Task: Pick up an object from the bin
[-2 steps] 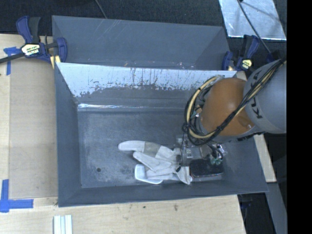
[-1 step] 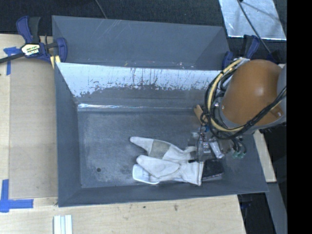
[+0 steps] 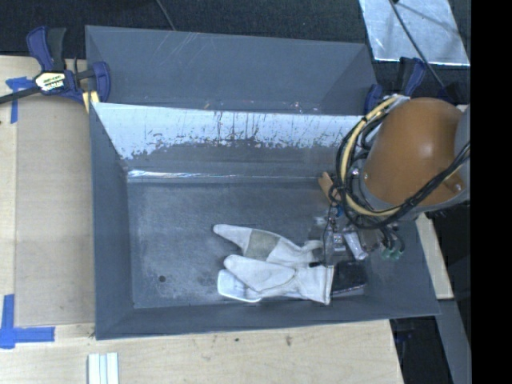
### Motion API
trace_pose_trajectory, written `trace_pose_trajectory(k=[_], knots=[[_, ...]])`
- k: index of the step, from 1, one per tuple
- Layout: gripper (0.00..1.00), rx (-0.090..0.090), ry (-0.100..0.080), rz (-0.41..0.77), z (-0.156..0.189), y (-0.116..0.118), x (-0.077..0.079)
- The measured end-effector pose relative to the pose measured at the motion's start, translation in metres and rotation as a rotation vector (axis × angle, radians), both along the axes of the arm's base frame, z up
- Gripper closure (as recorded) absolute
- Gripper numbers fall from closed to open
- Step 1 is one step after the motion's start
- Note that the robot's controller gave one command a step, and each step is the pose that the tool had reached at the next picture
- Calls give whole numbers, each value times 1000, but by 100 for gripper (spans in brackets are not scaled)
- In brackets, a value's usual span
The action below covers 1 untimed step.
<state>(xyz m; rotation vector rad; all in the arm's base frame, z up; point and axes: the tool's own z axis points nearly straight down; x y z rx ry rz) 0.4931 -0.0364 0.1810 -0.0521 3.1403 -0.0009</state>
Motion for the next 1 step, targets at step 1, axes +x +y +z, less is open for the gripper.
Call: trace_pose_trajectory(k=[1], knots=[[100, 1, 3, 1, 61, -16, 4]])
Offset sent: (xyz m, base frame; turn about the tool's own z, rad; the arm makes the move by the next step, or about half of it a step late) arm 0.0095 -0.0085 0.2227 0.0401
